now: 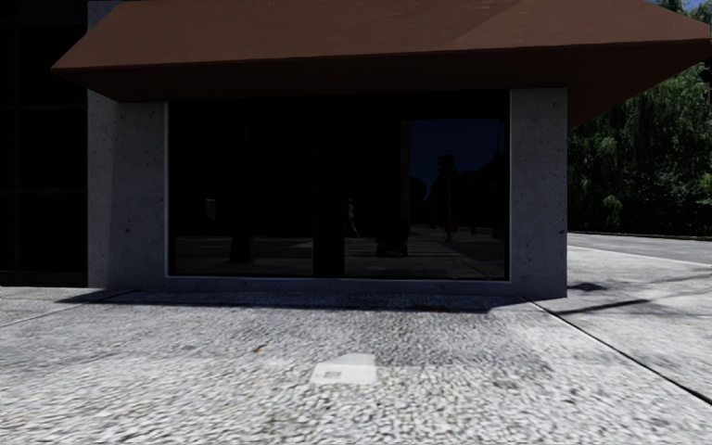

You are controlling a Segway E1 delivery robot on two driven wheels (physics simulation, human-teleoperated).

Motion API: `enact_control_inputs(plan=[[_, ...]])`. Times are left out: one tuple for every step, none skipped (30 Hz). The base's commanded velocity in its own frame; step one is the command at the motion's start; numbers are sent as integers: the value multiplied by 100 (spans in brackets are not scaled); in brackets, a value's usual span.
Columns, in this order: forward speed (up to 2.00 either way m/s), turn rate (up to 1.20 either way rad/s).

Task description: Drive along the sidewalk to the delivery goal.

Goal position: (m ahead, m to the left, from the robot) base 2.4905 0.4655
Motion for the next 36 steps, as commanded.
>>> enact_control_inputs(plan=[[160, 0], [160, 0], [160, 0], [160, 0], [160, 0], [160, 0], [160, 0], [160, 0], [160, 0], [160, 0], [160, 0], [160, 0], [160, 0], [160, 0], [160, 0], [160, 0], [160, 0], [160, 0], [160, 0], [160, 0], [160, 0], [160, 0], [160, 0], [160, 0], [160, 0], [160, 0], [160, 0], [160, 0], [160, 0], [160, 0], [160, 0], [160, 0], [159, 0], [154, 0], [137, 0], [128, 0]])
